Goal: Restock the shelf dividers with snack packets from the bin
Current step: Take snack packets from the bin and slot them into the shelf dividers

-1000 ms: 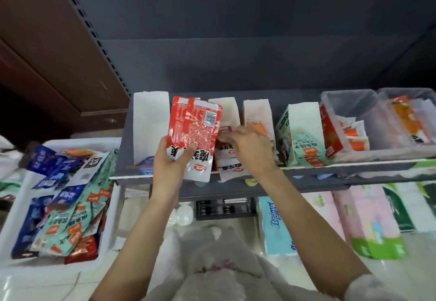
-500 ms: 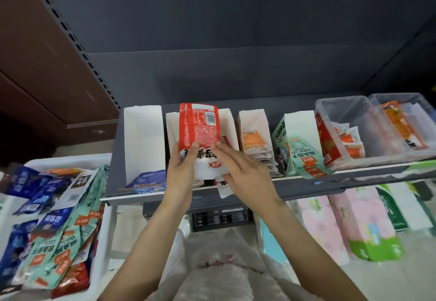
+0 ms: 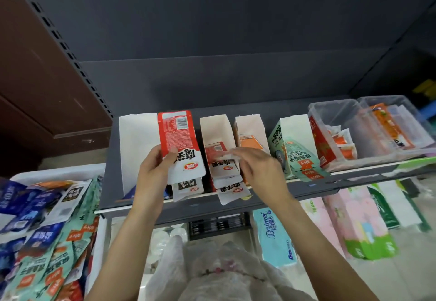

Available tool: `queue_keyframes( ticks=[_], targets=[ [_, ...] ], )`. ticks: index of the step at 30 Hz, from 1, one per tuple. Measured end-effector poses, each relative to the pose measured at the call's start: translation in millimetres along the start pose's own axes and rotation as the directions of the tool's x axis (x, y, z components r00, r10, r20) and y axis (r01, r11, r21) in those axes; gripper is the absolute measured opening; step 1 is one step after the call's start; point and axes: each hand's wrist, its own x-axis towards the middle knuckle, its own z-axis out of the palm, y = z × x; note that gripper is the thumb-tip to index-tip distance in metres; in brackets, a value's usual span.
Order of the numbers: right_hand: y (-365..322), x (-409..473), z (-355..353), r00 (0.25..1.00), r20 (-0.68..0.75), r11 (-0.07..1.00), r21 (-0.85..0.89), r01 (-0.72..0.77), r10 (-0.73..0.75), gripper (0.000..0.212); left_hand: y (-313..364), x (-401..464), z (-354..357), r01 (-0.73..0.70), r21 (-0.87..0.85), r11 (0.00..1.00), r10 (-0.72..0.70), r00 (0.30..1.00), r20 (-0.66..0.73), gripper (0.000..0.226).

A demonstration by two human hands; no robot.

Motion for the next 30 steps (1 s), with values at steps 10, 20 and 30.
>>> queue_keyframes(
  ticks=[10,20,30],
  targets=[
    [-7.6,-12.4,-0.9,0.985,0.051,0.973,0.151,-0.172,0.167,0.065,-8.9,4.0,37.4,0.095,0.025,0.995,-0.098,0.982,0.162,0.024],
    [5.8,5.2,12.8,0.983,-0.167,0.993,-0.096,0.063,-0.079,0.009,-25.3,25.2,40.1,-0.261,0.643,0.72,0.246,0.962,0.115,0.024],
    [9.8,11.0,41.9,0.956,0.283,0.951,-0.308,0.02,0.072,0.04,-42.1,59.6,40.7,-0.315,0.77,0.554,0.248,0.946,0.208,0.055]
  ],
)
